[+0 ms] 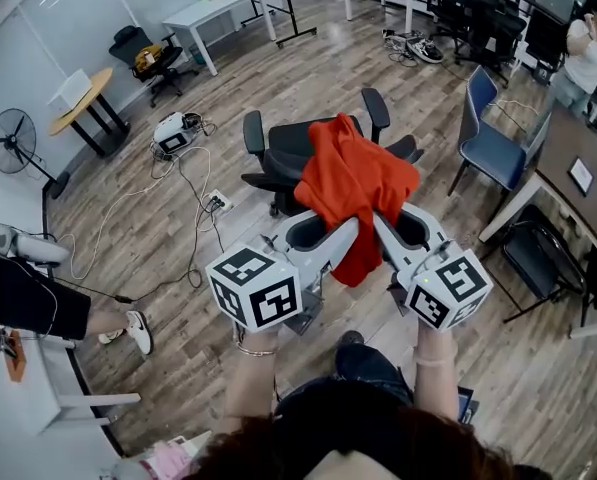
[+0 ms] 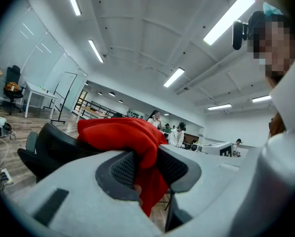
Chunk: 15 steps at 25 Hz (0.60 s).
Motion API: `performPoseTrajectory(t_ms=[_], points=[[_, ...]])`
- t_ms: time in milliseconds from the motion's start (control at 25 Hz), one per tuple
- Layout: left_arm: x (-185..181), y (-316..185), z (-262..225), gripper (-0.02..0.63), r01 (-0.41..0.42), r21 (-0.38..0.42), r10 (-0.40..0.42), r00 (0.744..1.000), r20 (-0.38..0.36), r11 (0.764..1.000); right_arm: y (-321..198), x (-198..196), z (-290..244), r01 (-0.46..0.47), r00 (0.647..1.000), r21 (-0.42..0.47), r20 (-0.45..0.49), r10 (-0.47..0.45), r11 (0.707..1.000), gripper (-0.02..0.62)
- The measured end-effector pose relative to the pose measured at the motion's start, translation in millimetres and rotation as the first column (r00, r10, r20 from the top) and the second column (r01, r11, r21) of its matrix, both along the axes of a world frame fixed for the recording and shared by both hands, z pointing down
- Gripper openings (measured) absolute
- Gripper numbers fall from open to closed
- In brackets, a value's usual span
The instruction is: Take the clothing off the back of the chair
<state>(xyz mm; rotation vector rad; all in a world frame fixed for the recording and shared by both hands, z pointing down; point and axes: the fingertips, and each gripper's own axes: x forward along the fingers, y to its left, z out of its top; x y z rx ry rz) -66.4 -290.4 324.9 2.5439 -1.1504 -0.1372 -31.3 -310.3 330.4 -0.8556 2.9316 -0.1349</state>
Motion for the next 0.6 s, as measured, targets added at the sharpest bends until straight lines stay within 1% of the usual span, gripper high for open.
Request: performPoseTrajectory(t_ms=[200,600], points=[[4,19,-11,0.117,-0.015,0.033,0.015,1.000,-0.019,0.999,19,4,-11,-0.026,1.000,0.031,0.014,0.025,0.999,0.067],[8,50,-31,0.117,-0.016,0.092,0.018,1.000,-0.015,0.996,51,8,-32,-0.049,0.998,0.085,0.029,0.047,0.995,0.067]])
